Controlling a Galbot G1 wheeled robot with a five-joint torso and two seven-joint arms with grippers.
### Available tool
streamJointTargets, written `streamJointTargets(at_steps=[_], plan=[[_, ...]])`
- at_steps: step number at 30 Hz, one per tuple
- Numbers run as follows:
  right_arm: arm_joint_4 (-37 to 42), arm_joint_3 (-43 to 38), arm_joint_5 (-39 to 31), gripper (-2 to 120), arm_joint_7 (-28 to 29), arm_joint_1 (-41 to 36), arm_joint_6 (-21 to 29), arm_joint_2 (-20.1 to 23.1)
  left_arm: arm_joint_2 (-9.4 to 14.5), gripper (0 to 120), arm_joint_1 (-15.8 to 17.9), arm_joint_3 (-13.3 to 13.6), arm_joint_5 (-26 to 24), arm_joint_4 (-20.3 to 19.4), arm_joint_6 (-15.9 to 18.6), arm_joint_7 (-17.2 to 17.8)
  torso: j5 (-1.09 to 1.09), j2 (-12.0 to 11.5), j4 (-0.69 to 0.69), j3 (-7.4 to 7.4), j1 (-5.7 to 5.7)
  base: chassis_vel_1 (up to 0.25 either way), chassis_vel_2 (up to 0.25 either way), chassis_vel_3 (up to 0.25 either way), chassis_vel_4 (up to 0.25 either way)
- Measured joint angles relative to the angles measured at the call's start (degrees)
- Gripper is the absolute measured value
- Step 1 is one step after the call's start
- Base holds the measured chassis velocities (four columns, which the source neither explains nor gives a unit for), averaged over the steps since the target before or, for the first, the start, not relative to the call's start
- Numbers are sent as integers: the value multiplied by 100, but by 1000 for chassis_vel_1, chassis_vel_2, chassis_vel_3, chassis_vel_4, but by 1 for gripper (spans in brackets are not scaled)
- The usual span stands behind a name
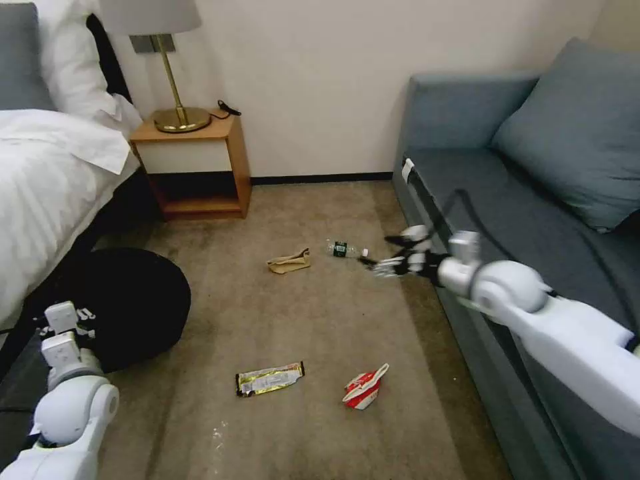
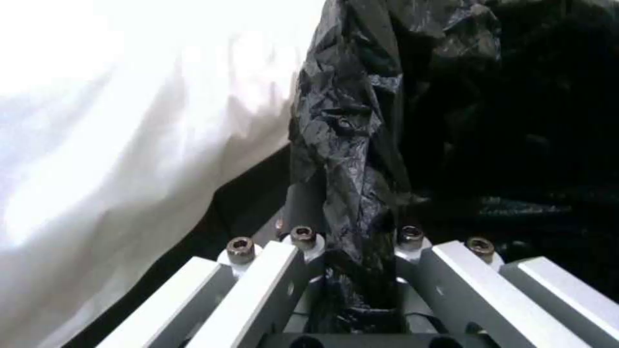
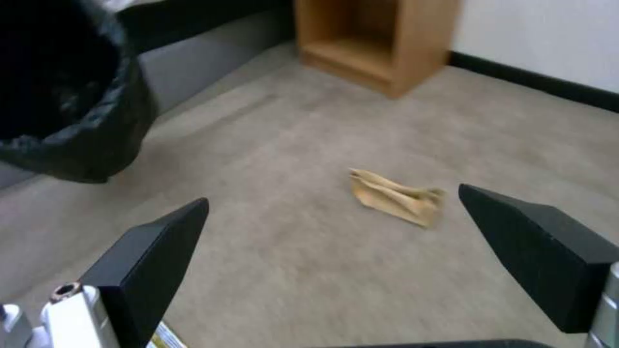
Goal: Pick up the trash bin, then pick up the garbage on the floor and place it into the trash bin.
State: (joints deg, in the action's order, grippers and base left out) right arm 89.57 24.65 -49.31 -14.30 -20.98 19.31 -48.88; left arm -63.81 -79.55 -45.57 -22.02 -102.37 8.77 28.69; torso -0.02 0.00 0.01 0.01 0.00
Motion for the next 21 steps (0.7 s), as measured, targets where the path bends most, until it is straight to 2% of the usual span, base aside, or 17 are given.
streamJointTargets(at_steps=[1, 6, 7, 11, 14, 17, 18, 20, 21], plan=[[0, 0, 0, 100, 0, 0, 0, 0, 0, 6, 0, 0, 0, 0, 0, 0, 0, 0, 0, 0, 0, 0, 0, 0, 0], [-937, 1060, 315, 100, -252, 731, -80, -920, -145, 6, 26, -5, 30, -88, -2, 23, 0, 0, 1, 0, 0, 0, 0, 0, 0], [-937, 1060, 315, 100, -252, 731, -80, -920, -145, 6, 26, -5, 30, -88, -2, 23, 0, 0, 1, 0, 0, 0, 0, 0, 0], [-1530, 1657, 695, 100, -444, 851, -211, -1456, -265, 6, 48, -23, 109, -166, -14, 48, 1, 0, -1, 0, 0, 0, 0, 0, 0], [-1716, 1849, 812, 100, -500, 849, -245, -1674, -313, 6, 69, -26, 140, -193, -14, 68, 1, 0, -1, 0, 0, 0, 0, 0, 0], [-2202, 2188, 1081, 100, -591, 814, -333, -2193, -424, 6, 136, -31, 187, -223, 8, 138, 2, 0, -1, -1, 0, 0, 0, 0, 0], [-2202, 2188, 1081, 100, -591, 814, -333, -2193, -424, 6, 136, -31, 187, -223, 8, 138, 2, 0, -1, -1, 0, 0, 0, 0, 0], [-2756, 2422, 1372, 100, -710, 770, -460, -2676, -531, 6, 174, -32, 203, -268, 57, 180, 1, 0, 0, -1, 0, 0, 0, 0, 0], [-2756, 2422, 1372, 100, -710, 770, -460, -2676, -531, 6, 174, -32, 203, -268, 57, 180, 1, 0, 0, -1, 0, 0, 0, 0, 0]])
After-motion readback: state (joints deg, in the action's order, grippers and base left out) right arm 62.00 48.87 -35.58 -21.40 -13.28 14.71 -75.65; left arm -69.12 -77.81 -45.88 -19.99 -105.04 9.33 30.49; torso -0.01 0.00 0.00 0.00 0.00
